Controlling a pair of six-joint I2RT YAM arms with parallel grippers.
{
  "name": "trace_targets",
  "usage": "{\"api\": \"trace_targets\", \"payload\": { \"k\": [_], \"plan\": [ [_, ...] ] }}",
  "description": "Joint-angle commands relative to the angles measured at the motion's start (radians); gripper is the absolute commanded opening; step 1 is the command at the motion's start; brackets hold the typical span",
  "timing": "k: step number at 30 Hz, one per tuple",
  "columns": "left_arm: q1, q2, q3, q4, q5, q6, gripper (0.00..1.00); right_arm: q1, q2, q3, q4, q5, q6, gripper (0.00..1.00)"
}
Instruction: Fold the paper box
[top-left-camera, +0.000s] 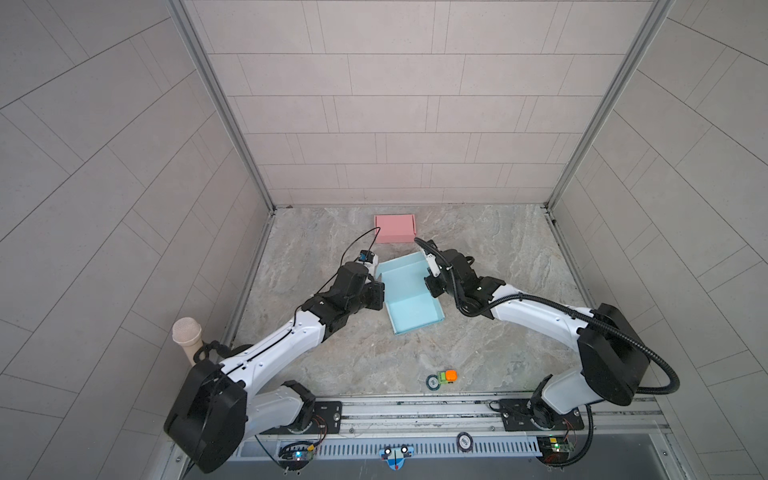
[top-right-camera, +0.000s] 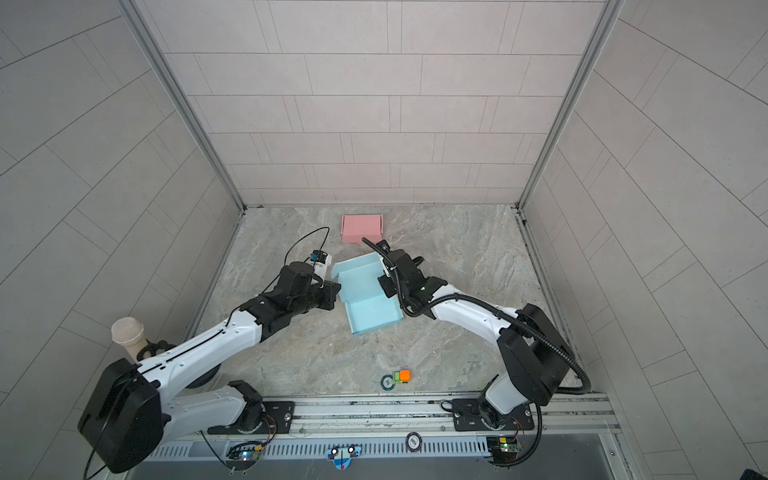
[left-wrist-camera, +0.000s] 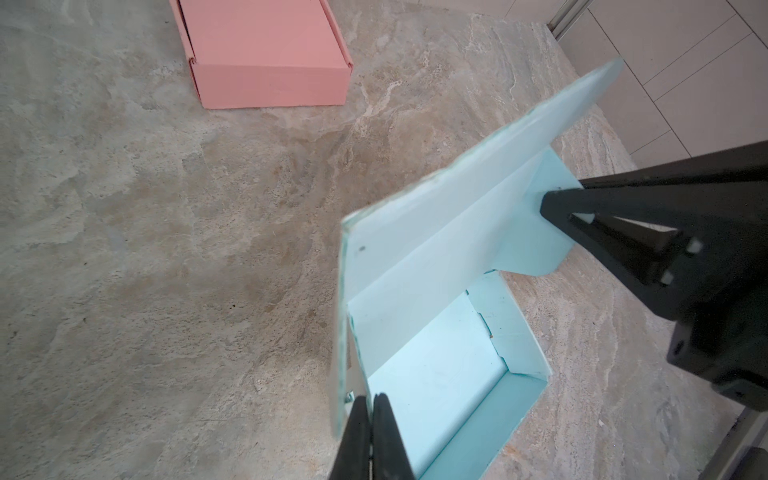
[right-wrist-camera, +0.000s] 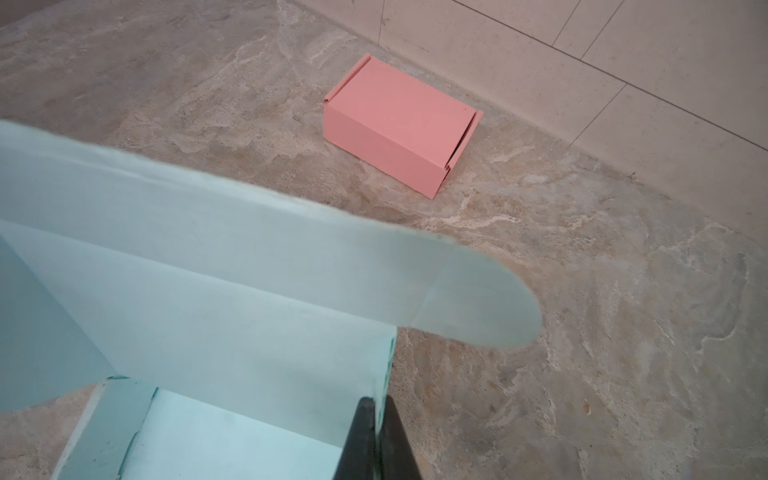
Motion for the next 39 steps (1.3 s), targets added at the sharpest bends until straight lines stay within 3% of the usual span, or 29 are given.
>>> {"api": "trace_targets", "payload": {
  "k": [1, 17, 23, 32, 39],
  "plan": [
    [-0.025, -0.008, -0.020, 0.148, -0.007, 0.048, 0.03, 0.021, 0.021, 0.013, -0.008, 0.004, 0.015, 0.09],
    [-0.157, 0.024, -0.121, 0.295, -0.172, 0.040, 0.02, 0.063, 0.002, -0.057, -0.003, 0.038, 0.085, 0.12],
    [-0.161, 0.059, -0.139, 0.383, -0.257, 0.015, 0.02, 0.101, 0.002, -0.043, 0.002, 0.091, 0.148, 0.13],
    [-0.168, 0.080, -0.227, 0.568, -0.323, 0.082, 0.02, 0.136, 0.045, -0.022, -0.004, 0.239, 0.234, 0.14],
    [-0.206, 0.097, -0.282, 0.628, -0.348, 0.082, 0.03, 0.138, 0.019, -0.075, 0.007, 0.238, 0.280, 0.11]
  ]
}}
